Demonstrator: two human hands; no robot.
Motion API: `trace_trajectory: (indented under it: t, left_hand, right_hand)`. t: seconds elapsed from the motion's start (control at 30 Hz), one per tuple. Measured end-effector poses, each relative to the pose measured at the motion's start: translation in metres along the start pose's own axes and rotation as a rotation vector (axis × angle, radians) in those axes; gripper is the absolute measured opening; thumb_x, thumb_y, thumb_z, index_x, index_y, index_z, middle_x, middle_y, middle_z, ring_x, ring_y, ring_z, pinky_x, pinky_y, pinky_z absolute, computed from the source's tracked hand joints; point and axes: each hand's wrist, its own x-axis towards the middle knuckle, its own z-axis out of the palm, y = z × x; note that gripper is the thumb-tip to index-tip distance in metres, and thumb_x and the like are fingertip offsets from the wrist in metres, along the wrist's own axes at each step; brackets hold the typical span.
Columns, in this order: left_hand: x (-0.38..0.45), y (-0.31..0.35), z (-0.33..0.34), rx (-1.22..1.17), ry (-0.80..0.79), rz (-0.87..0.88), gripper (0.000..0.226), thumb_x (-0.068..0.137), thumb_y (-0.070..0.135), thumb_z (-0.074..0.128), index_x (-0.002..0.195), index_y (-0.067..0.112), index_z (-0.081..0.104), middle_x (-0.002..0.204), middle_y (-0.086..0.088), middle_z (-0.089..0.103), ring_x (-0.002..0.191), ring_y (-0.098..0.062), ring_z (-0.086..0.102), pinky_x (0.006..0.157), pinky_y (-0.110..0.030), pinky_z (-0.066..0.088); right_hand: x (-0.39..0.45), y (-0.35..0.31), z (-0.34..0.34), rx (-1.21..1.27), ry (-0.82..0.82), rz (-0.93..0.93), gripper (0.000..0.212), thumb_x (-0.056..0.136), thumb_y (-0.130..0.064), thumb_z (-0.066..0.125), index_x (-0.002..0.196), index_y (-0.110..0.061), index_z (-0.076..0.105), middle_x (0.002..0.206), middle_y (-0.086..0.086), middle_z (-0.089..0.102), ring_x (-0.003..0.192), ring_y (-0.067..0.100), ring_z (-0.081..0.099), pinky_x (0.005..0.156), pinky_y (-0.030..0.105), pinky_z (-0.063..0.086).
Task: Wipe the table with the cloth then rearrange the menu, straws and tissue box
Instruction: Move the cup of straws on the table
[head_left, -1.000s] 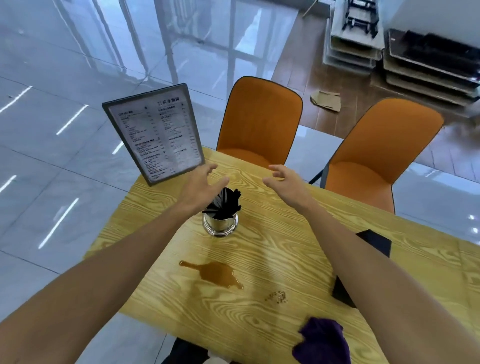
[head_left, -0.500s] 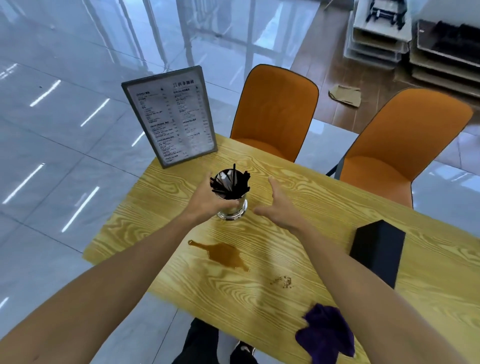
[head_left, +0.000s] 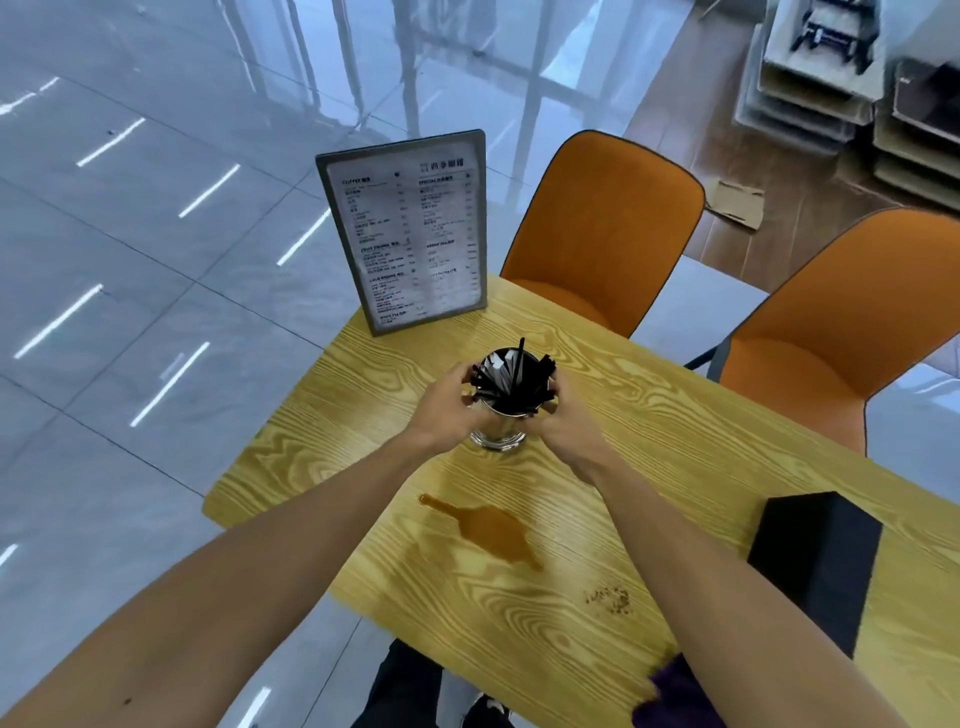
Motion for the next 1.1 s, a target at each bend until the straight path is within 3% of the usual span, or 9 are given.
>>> trace_trajectory:
  t: [0.13,0.3,0.37,0.43,0.57,0.67,0.83,1.0,1.1]
  left_hand:
    - [0.002,-0.001,-0.027,-0.002,0.05,0.012,0.069,0.073,0.017,0.089,0.133,0.01,0.056,0.127,-0.002,0.063,0.114,-0.021,0.063,0.099,-0.039,0.054]
    - [0.003,-0.005,-0.071,-0.013,0.123,-0.004,0.072,0.072,0.021,0.09,0.135,0.015,0.055,0.13,0.002,0.062,0.112,-0.021,0.066,0.094,-0.039,0.056]
    - [0.003,-0.007,-0.088,-0.018,0.15,0.002,0.073,0.072,0.024,0.09,0.136,0.016,0.055,0.131,0.004,0.063,0.113,-0.017,0.065,0.094,-0.035,0.056]
    - [0.003,-0.011,-0.104,-0.036,0.172,0.008,0.074,0.072,0.022,0.089,0.137,0.018,0.055,0.13,0.005,0.063,0.112,-0.016,0.066,0.093,-0.034,0.056]
    - [0.001,-0.021,-0.129,-0.034,0.215,-0.001,0.068,0.072,0.025,0.089,0.133,0.02,0.057,0.126,0.007,0.065,0.11,-0.017,0.067,0.094,-0.036,0.055]
    - [0.0,-0.029,-0.144,-0.037,0.264,-0.01,0.061,0.071,0.027,0.089,0.125,0.024,0.061,0.118,0.014,0.065,0.109,-0.013,0.066,0.096,-0.037,0.054]
    - [-0.004,-0.044,-0.17,-0.026,0.323,-0.043,0.068,0.07,0.02,0.09,0.13,0.018,0.06,0.123,0.006,0.066,0.112,-0.016,0.065,0.097,-0.039,0.054]
    - [-0.012,-0.057,-0.191,-0.054,0.38,-0.048,0.059,0.071,0.017,0.087,0.124,0.024,0.062,0.116,0.019,0.065,0.103,-0.016,0.07,0.079,-0.017,0.054]
    - [-0.015,-0.06,-0.2,-0.058,0.392,-0.065,0.06,0.071,0.019,0.088,0.124,0.025,0.061,0.114,0.022,0.064,0.088,-0.009,0.074,0.08,-0.023,0.056]
  right_hand:
    - [0.018,-0.02,0.021,-0.036,-0.025,-0.012,0.086,0.071,-0.009,0.09,0.142,-0.025,0.044,0.133,-0.005,0.055,0.122,0.017,0.055,0.096,0.038,0.051]
    - [0.044,-0.049,0.053,-0.087,-0.102,-0.084,0.075,0.075,0.003,0.083,0.133,-0.027,0.047,0.128,-0.006,0.057,0.118,0.011,0.056,0.093,0.026,0.048]
    - [0.053,-0.057,0.068,-0.098,-0.12,-0.108,0.073,0.074,0.005,0.081,0.127,-0.033,0.049,0.126,-0.006,0.058,0.119,0.017,0.058,0.094,0.031,0.051]
    - [0.06,-0.064,0.081,-0.102,-0.141,-0.13,0.072,0.072,0.0,0.084,0.125,-0.033,0.051,0.126,-0.004,0.059,0.119,0.018,0.058,0.097,0.035,0.051]
    - [0.069,-0.079,0.107,-0.112,-0.174,-0.136,0.074,0.057,-0.029,0.09,0.121,-0.039,0.055,0.116,-0.021,0.065,0.109,-0.001,0.062,0.085,0.011,0.05]
    - [0.079,-0.082,0.124,-0.121,-0.202,-0.136,0.07,0.062,-0.021,0.092,0.12,-0.039,0.057,0.113,-0.027,0.067,0.107,-0.005,0.062,0.081,0.006,0.048]
    - [0.096,-0.081,0.151,-0.116,-0.237,-0.099,0.085,0.065,-0.013,0.092,0.139,-0.016,0.051,0.124,-0.006,0.064,0.111,0.004,0.063,0.087,0.015,0.054]
    - [0.106,-0.081,0.177,-0.099,-0.293,-0.071,0.088,0.066,-0.014,0.095,0.139,-0.018,0.047,0.123,-0.01,0.063,0.104,-0.01,0.064,0.08,0.009,0.051]
    - [0.11,-0.082,0.191,-0.122,-0.307,-0.077,0.091,0.064,-0.019,0.096,0.14,-0.018,0.046,0.122,-0.013,0.064,0.103,-0.012,0.063,0.08,0.008,0.051]
